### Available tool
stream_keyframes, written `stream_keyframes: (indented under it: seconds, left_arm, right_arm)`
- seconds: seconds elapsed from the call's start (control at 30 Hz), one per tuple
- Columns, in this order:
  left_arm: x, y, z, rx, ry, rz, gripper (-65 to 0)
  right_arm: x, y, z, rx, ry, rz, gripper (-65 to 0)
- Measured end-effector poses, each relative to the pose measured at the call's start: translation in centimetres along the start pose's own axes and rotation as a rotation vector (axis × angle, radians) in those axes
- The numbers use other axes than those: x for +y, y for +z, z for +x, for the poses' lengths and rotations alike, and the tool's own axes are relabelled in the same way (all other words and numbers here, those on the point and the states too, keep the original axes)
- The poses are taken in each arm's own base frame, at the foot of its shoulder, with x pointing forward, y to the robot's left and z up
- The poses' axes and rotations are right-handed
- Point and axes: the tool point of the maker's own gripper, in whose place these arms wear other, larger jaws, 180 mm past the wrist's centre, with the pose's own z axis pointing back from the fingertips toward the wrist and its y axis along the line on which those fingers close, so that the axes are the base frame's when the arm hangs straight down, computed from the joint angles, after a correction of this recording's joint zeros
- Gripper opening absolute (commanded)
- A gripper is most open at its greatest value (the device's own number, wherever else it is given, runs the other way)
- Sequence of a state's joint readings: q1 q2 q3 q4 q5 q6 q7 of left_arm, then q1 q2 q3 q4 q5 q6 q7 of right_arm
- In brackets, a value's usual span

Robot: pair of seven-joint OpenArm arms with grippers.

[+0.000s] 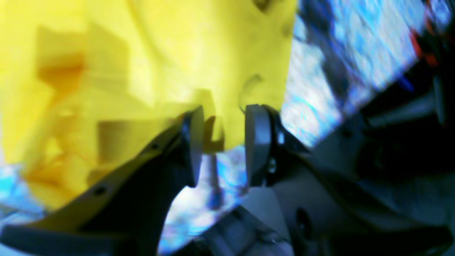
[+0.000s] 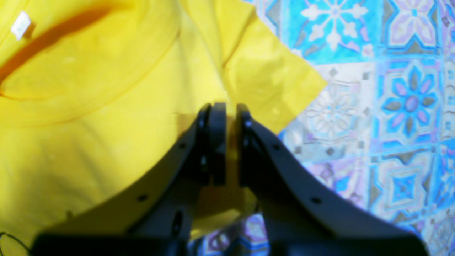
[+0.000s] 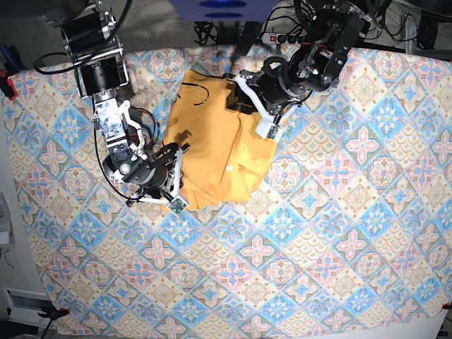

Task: Fold the T-shirt properly
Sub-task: 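Move the left gripper to the shirt's opposite edge and pinch it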

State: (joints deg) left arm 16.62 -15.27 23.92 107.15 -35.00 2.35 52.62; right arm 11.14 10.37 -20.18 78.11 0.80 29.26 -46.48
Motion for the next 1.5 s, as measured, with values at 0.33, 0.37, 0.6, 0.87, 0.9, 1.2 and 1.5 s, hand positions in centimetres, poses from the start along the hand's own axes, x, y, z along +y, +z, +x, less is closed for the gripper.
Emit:
stream_keyframes:
  seconds: [0.33,0.37,0.6,0.87,0.9,1.2,1.5]
  left_arm:
    - [9.4,2.5,0.3,-0.048,0.091,0.337,-47.2]
    - [9.8,2.7,-0.1,-0.039,0.096,0.346,-47.4]
    - [9.7,3.2,-0.4,-0.047,0.125,0.343,-47.6]
    - [6.2,4.9,1.1,-0.157,0.075,0.288,-47.6]
    - [4.8,4.8,1.4,-0.168,0.071,0.245,-47.6]
    - [0.5,1.7,0.6,-0.103,-0.002,0.123,-47.3]
    - [5.3,-2.5,2.0,-0.052,0.027,0.236,-47.3]
  right_arm:
    - [0.2,1.0,1.4,-0.044,0.020,-0.014,-60.1]
    - [0.3,1.1,1.4,-0.047,0.020,-0.012,-60.1]
    - [1.0,1.1,1.0,-0.047,0.015,0.001,-60.0]
    - [1.7,1.1,0.5,-0.045,0.008,0.014,-60.0]
    - [1.6,1.1,0.5,-0.045,0.009,0.012,-60.0]
    - [1.8,1.1,0.6,-0.048,0.007,0.017,-60.0]
    - [1.9,1.1,0.4,-0.042,0.011,0.019,-60.0]
